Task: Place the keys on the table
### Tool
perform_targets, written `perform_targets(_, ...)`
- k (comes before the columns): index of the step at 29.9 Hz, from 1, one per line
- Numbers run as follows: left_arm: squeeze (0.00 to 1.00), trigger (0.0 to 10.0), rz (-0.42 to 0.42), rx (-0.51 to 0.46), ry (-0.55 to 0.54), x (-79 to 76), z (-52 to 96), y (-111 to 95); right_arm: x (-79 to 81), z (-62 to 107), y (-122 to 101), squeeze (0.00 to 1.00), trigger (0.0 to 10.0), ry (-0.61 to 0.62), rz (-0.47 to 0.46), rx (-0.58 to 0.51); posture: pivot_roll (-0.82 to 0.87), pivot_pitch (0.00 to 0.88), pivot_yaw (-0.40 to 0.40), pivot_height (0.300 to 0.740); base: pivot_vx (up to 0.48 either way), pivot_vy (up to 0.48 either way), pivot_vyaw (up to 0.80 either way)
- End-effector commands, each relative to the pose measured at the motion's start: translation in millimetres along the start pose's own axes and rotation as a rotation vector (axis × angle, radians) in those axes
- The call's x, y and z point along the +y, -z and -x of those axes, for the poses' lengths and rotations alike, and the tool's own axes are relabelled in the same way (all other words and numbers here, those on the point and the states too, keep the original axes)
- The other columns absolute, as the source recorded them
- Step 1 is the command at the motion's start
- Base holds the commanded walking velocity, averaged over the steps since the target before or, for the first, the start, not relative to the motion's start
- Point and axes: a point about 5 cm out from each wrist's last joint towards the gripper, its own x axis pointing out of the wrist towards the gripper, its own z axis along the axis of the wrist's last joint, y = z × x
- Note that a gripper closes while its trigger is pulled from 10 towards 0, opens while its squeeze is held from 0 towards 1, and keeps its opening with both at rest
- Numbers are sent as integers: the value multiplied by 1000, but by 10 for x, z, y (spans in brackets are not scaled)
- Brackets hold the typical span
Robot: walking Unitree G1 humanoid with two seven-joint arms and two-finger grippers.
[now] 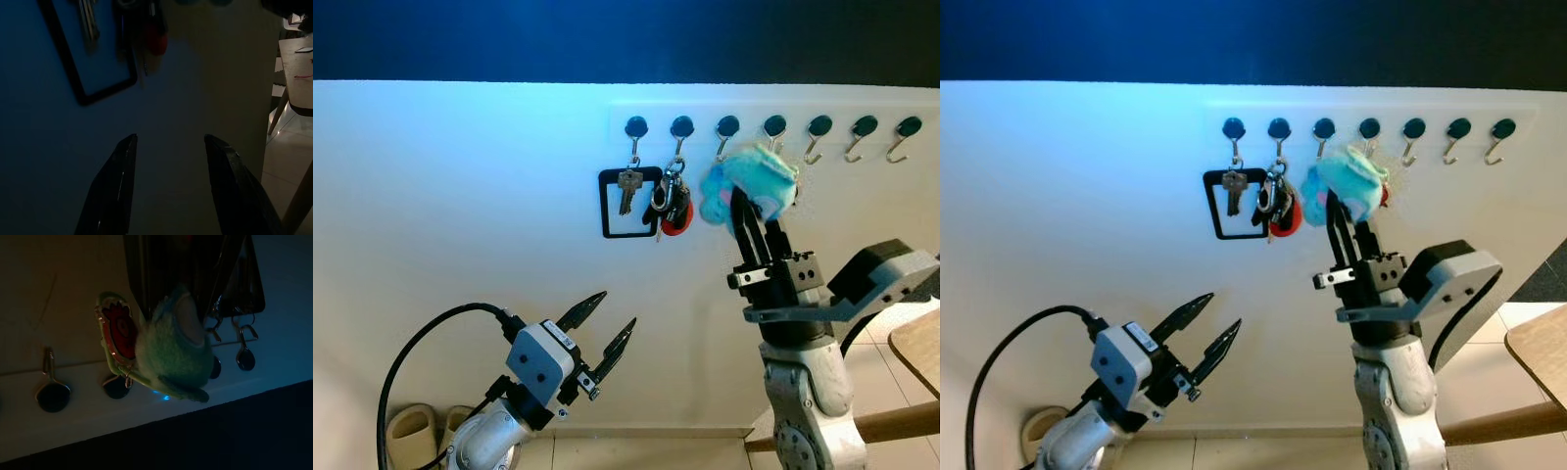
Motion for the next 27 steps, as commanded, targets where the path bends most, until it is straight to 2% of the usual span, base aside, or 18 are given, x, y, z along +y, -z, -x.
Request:
perform_targets(1, 0, 10000, -8, 15, 14, -14, 12, 28, 14, -33, -83, 0, 0, -1, -2, -30, 48, 99, -9, 740, 0, 0, 0)
perform_targets(10, 0, 10000, -9, 17, 29, -26, 4, 35, 28, -100, -154, 0, 0, 2, -22, -58, 45, 98, -9, 740, 0, 0, 0)
perform_targets(13, 0, 10000, -8, 18, 35, -36, 4, 37, 15, -100, -139, 0, 0, 29, -56, -43, 44, 97, -8, 740, 0, 0, 0)
perform_targets(16, 0, 10000, -9, 23, 50, -50, 5, 42, -54, -118, -102, 0, 0, 99, -142, -18, 42, 97, -6, 740, 0, 0, 0)
perform_targets(18, 0, 10000, -10, 26, 58, -59, 7, 45, -86, -116, -73, 0, 1373, 130, -177, 3, 41, 95, -6, 740, 0, 0, 0)
perform_targets(20, 0, 10000, -11, 27, 60, -61, 8, 45, -93, -115, -67, 0, 1373, 137, -185, 9, 41, 95, -6, 740, 0, 0, 0)
perform_targets(21, 0, 10000, -11, 27, 61, -63, 9, 45, -99, -113, -61, 0, 3059, 141, -189, 14, 40, 94, -7, 740, 0, 0, 0)
perform_targets(23, 0, 10000, -11, 27, 62, -64, 9, 45, -102, -111, -58, 0, 3059, 143, -191, 17, 40, 94, -7, 740, 0, 0, 0)
perform_targets(24, 0, 10000, -11, 27, 62, -66, 11, 45, -106, -110, -57, 0, 3529, 148, -194, 19, 41, 93, -8, 740, 0, 0, 0)
perform_targets(25, 0, 10000, -11, 27, 62, -66, 11, 45, -106, -110, -57, 0, 3529, 148, -194, 19, 41, 93, -8, 740, 0, 0, 0)
perform_targets(26, 0, 10000, -11, 26, 62, -67, 13, 43, -112, -114, -63, 0, 4588, 153, -196, 16, 40, 92, -8, 740, 0, 0, 0)
perform_targets(27, 0, 10000, -11, 26, 62, -68, 13, 40, -116, -127, -79, 0, 4824, 156, -196, 6, 40, 93, -8, 740, 0, 0, 0)
